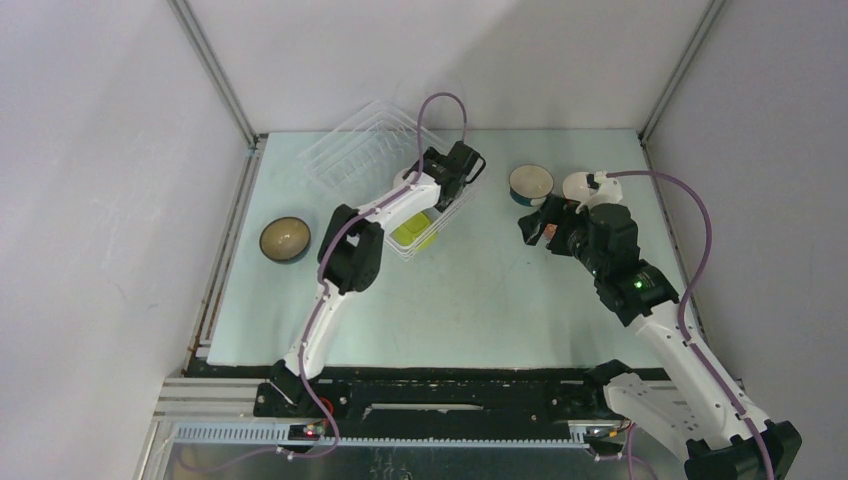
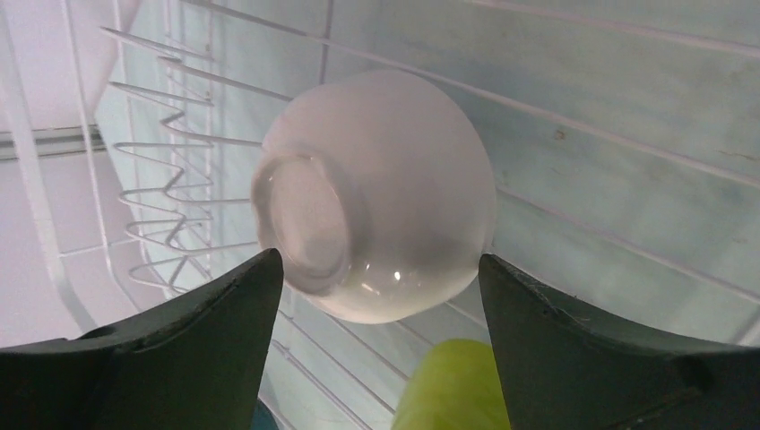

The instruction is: Unload the bowls from the dish rack

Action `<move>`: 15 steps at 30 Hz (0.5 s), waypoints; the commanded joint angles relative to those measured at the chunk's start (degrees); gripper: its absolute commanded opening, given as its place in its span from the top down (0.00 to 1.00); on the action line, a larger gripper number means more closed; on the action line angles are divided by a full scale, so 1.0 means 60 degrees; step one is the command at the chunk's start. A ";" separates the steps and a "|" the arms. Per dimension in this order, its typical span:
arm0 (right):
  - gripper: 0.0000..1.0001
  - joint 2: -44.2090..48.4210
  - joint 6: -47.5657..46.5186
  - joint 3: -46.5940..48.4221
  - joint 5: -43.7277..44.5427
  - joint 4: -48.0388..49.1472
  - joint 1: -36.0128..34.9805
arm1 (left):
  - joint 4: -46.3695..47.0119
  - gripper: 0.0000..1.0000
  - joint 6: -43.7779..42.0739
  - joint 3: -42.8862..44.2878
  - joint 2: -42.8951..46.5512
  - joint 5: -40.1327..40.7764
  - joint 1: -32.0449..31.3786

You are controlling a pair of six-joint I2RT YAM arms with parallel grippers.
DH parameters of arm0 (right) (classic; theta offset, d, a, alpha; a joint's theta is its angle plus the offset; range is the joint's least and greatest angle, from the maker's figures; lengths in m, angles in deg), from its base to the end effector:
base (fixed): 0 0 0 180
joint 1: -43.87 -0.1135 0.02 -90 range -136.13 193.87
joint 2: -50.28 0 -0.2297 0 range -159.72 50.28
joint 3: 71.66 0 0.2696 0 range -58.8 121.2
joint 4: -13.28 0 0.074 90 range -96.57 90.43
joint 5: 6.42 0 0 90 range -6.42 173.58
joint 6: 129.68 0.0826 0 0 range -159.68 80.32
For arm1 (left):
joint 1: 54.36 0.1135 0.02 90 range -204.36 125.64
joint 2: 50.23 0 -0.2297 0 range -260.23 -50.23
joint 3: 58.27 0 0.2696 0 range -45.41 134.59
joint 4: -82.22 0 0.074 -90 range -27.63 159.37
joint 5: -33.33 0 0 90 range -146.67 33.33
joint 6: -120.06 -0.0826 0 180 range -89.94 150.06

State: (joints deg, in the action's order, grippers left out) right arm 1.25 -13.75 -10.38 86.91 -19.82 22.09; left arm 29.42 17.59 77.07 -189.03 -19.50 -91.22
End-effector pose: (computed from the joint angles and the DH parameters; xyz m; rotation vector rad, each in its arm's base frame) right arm 0.2609 0.0991 0.2885 0.1106 1.9634 0.4957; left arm 0.4617 -0.2838 0.1323 0.7690 2.2533 0.6267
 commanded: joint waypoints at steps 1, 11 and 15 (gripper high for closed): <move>0.01 0.0014 -0.0082 0.0191 -0.0026 0.0364 0.0012 | 0.0796 0.12 -0.0628 0.0401 -0.0247 0.0899 0.0102; 0.01 -0.0168 -0.0058 0.0249 -0.0076 0.0442 0.0012 | 0.1041 0.11 -0.0236 0.0312 -0.0169 0.0987 0.0296; 0.01 -0.0233 -0.0031 0.0264 -0.0141 0.0532 0.0011 | 0.1301 0.08 -0.0168 0.0212 -0.0084 0.0835 0.0288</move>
State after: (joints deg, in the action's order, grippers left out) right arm 0.09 -13.75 -10.38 86.54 -19.39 22.09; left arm 34.10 15.62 77.07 -191.09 -16.03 -90.65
